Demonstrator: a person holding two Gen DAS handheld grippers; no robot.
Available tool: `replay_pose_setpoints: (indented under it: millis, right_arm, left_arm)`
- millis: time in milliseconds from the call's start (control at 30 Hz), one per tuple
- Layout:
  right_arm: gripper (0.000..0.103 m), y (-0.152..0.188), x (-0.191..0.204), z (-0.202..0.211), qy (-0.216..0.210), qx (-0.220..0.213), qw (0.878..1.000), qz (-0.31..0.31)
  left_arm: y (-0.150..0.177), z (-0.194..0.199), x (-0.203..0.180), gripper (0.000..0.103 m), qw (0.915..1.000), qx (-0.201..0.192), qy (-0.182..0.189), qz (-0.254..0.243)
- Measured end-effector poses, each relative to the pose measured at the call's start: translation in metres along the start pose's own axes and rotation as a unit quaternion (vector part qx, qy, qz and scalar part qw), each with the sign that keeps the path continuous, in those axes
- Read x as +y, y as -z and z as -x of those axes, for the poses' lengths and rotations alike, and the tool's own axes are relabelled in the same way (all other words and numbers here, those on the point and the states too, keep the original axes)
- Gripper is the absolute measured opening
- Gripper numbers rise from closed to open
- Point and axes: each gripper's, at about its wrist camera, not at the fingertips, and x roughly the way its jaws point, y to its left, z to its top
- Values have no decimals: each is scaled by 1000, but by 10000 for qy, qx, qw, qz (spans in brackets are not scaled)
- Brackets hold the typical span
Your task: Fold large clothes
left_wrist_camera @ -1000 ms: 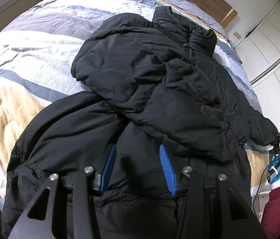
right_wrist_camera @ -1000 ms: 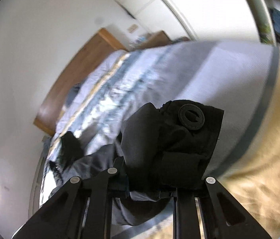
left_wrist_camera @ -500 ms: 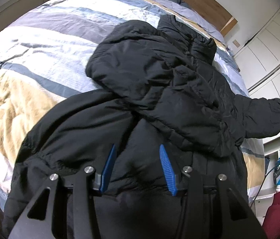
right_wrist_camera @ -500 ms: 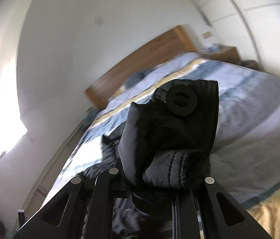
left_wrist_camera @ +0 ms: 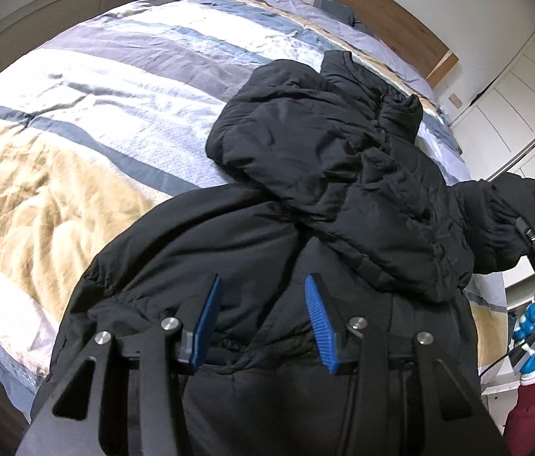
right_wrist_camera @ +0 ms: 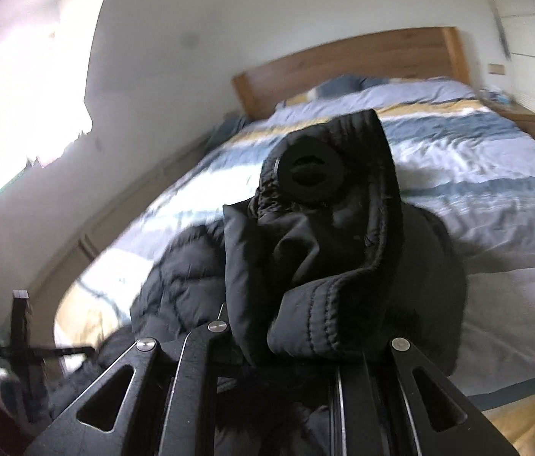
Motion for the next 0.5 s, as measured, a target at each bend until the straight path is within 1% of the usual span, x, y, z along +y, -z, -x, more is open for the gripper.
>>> replay_pose_setpoints:
  millis: [167,333,433,500]
  right_arm:
    - [16,14,26,-38,-10,539,9979,356]
    - [17,41,50,-75,6,1121,9925,495]
    - [21,55,56,-91,79,1392,9885,582]
    - [25,62,62,-94,94,1487,9870,608]
  left_arm:
    - [3,-3,11,43,10000,-8,12,38]
    - [5,-6,27,43,9999,21,-27,159]
    - [4,-4,37,43,9997,5,-22,228]
    - [3,-1,42,43,9996,-36,-33,263]
